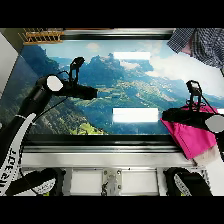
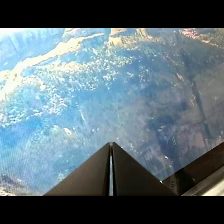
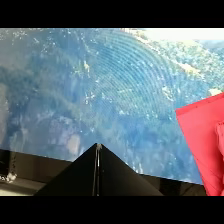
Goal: Fold the clothes and pants, and hang the long-sleeved shirts on hangers.
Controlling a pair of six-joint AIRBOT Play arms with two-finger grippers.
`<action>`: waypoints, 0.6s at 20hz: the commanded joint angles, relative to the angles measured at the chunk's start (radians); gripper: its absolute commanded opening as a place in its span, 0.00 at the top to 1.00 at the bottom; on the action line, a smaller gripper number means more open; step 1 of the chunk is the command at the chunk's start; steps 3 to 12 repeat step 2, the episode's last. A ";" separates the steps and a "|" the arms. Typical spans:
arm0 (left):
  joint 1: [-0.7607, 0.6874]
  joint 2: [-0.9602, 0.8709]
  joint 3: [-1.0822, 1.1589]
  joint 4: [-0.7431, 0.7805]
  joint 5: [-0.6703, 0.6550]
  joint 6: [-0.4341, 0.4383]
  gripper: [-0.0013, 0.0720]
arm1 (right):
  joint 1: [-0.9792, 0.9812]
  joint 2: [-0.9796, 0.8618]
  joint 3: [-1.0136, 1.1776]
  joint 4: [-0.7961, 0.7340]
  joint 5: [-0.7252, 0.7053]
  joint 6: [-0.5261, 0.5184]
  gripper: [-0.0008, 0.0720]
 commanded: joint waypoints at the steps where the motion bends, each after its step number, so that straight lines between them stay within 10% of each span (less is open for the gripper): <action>1: 0.001 0.000 0.000 0.000 0.001 0.000 0.98 | 0.002 0.000 0.000 0.002 0.000 0.000 0.96; 12: 0.001 0.000 0.000 0.000 0.001 0.000 0.98 | 0.002 0.000 0.000 0.002 0.000 0.000 0.96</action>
